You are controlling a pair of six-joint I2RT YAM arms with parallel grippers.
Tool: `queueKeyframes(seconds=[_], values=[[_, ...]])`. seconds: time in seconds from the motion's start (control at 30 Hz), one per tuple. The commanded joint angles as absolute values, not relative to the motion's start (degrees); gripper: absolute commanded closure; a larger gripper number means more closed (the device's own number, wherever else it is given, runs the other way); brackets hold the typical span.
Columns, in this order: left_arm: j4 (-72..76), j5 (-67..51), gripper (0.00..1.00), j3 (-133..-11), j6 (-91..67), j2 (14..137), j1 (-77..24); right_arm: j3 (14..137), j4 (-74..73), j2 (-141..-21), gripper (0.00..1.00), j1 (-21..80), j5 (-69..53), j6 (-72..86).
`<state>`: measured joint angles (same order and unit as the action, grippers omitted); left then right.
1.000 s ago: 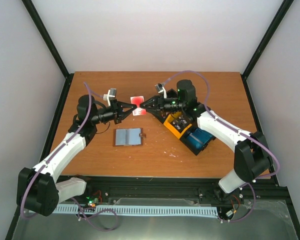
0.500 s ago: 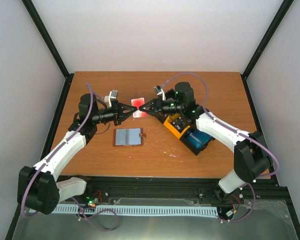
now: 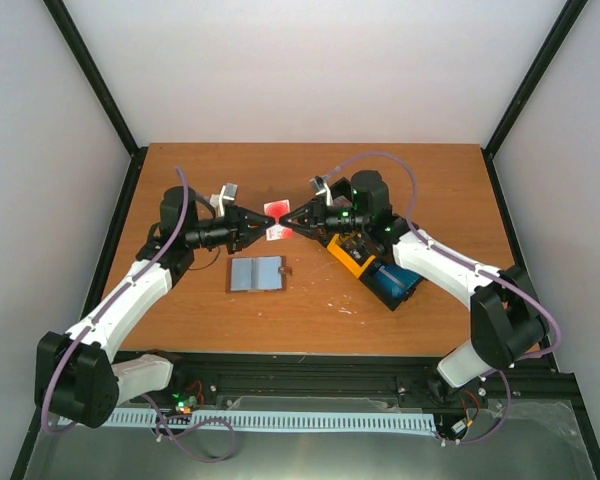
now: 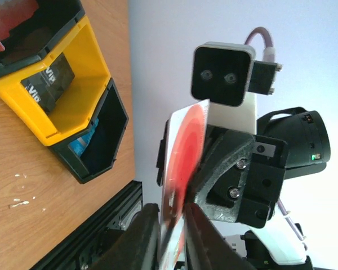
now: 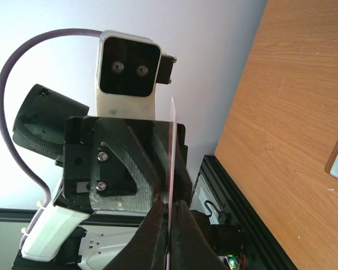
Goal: Put the credit cards into the card holder
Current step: Pick up the credit card from the storage box, then insert the credit card into the card holder.
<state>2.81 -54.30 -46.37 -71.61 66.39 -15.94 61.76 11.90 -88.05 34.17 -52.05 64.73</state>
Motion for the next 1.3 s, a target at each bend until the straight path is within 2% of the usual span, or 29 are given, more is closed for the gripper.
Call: queueKeyframes(seconds=[0.0,0.07,0.2,0.27,0.33,0.47,0.73,1.03,1.27], values=[[-1.76,-54.39,0.66,-49.17,-68.43,67.40,-15.39,60.50,10.96,-85.43,0.97,34.28,-48.21,65.06],[-6.96,-51.81,0.48,-49.63,-64.33,67.73,-15.09,60.53,6.71,-85.30,0.97,34.27,-45.66,63.15],[-25.40,-35.03,0.19,-49.40,-54.58,68.43,-14.28,59.37,-1.07,-86.56,0.97,34.68,-39.39,56.14],[-30.01,-26.08,0.11,-47.66,-52.17,69.11,-14.13,59.60,-4.50,-87.71,0.97,36.11,-35.15,51.85],[-31.37,-22.33,0.10,-45.57,-50.59,70.54,-13.43,60.63,-7.26,-89.76,0.97,38.04,-31.59,48.94],[-31.90,-16.45,0.15,-43.99,-48.80,74.38,-12.58,61.22,-7.49,-95.02,0.97,41.39,-25.86,46.78],[-30.25,-10.22,0.34,-43.48,-46.53,82.58,-11.50,59.99,5.83,-104.36,0.97,46.13,-25.22,49.45],[-28.66,-13.55,0.49,-43.93,-45.52,86.44,-11.34,62.09,13.35,-113.07,0.97,46.75,-25.90,52.55],[-28.38,-17.98,0.57,-42.13,-45.72,86.31,-11.34,62.13,19.58,-117.49,0.97,46.71,-29.56,55.43]])
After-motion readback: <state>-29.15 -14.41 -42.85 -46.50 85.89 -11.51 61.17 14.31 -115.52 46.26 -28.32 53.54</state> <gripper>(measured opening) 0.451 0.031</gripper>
